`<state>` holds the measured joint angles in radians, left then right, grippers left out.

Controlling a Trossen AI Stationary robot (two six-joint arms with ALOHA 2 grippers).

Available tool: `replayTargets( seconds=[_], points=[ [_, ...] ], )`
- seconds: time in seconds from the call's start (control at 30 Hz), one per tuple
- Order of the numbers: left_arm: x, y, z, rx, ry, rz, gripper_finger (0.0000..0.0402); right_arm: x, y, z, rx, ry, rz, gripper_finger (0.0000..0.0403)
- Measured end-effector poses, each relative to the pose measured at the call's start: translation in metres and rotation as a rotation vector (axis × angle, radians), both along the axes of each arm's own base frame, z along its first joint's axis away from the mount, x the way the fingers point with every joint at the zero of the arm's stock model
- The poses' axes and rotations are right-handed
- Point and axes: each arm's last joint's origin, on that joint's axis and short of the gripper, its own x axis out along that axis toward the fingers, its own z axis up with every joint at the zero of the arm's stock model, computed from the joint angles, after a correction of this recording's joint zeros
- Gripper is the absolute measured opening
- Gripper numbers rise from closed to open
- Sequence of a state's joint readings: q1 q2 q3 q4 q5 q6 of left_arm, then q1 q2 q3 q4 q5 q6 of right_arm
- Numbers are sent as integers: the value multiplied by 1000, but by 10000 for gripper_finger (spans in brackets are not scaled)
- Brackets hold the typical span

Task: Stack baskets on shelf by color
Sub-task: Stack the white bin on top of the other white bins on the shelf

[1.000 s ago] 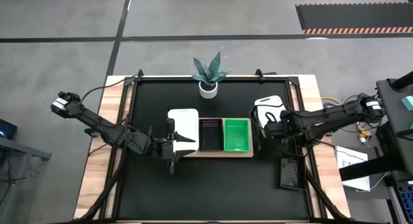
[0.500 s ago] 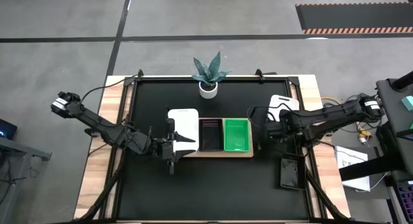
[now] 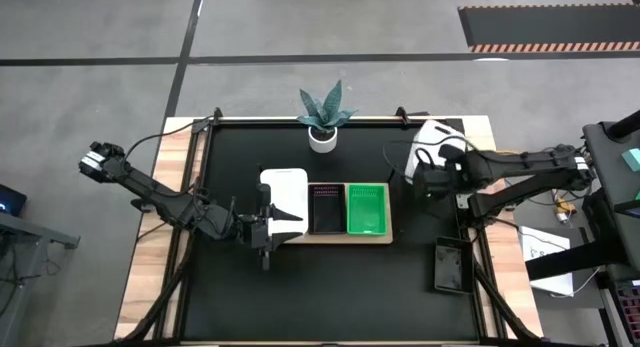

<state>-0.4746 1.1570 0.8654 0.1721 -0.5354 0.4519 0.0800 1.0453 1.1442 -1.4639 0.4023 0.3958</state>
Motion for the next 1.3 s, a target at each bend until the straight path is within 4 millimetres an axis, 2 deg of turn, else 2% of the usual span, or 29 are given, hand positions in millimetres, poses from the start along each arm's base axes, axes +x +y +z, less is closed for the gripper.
replayTargets(
  seconds=[0.13,0.27,0.4,0.63,0.77,0.87,1.0,1.13,1.3],
  points=[
    [-9,0,1,-9,-15,-16,141,5,-1,32,-66,-13,2,9],
    [-20,3,0,-25,-53,6,141,20,-1,61,-72,-87,34,8],
    [-32,10,-5,-51,-75,51,141,43,1,84,-89,-128,77,9],
    [-52,20,-9,-118,-135,51,141,92,5,112,-121,-173,161,8],
    [-60,25,-15,-124,-145,63,141,128,8,117,-127,-184,204,8],
    [-65,28,-16,-136,-164,69,141,154,11,115,-91,-191,238,8],
    [-71,31,-26,-133,-158,71,141,187,16,108,-53,-210,273,8],
    [-77,35,-25,-172,-185,73,141,207,22,92,-7,-227,324,8],
    [-83,38,-29,-176,-191,72,141,223,27,84,-6,-273,333,8]
  ],
)
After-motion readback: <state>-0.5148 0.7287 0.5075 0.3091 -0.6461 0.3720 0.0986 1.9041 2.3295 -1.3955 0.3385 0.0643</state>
